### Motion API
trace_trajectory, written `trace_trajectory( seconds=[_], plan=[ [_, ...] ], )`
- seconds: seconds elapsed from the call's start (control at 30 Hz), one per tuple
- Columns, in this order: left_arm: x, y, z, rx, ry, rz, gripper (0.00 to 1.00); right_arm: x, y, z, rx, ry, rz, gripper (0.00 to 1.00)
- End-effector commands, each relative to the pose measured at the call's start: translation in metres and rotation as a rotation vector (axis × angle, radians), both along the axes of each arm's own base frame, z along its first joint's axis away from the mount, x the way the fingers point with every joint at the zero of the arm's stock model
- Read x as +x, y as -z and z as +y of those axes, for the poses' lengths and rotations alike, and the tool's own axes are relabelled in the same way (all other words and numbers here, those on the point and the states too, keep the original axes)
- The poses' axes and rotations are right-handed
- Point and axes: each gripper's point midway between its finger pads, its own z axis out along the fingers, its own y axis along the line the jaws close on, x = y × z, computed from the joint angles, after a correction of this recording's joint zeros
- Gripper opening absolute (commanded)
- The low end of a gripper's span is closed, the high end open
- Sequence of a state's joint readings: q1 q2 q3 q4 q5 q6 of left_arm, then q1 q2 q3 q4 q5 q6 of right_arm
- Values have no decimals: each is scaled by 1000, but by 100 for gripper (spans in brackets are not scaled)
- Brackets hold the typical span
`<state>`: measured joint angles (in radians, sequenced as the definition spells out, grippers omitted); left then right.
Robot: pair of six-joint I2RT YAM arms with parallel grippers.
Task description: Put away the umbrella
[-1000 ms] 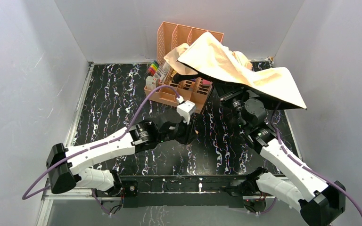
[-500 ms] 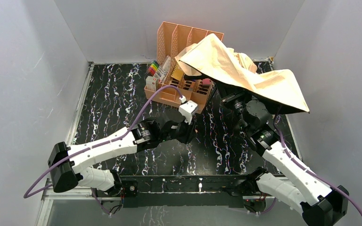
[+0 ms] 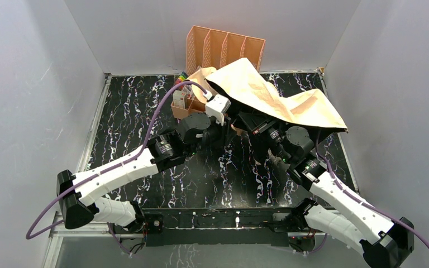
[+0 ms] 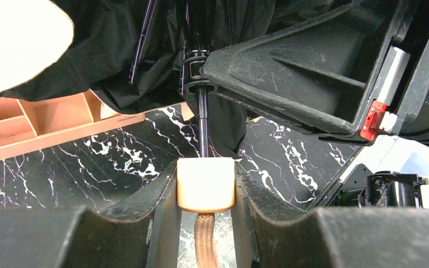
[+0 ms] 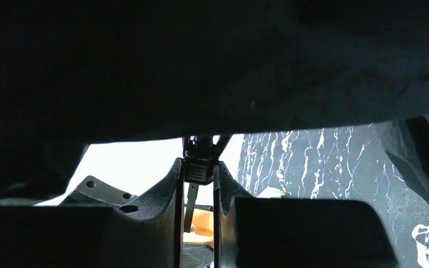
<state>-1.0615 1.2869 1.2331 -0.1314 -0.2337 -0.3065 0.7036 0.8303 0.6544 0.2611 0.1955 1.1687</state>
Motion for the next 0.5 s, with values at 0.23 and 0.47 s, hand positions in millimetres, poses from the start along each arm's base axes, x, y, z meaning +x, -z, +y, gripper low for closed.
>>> trace_trajectory(
  seconds=[0.23,0.47],
  plan=[
    [13,-98,-7,-265,-42,-185,0,-25,30,33,-105,-194,50,0],
    [26,-100,-16,-230,-66,-214,0,-37,21,42,-108,-197,33,0]
  ],
)
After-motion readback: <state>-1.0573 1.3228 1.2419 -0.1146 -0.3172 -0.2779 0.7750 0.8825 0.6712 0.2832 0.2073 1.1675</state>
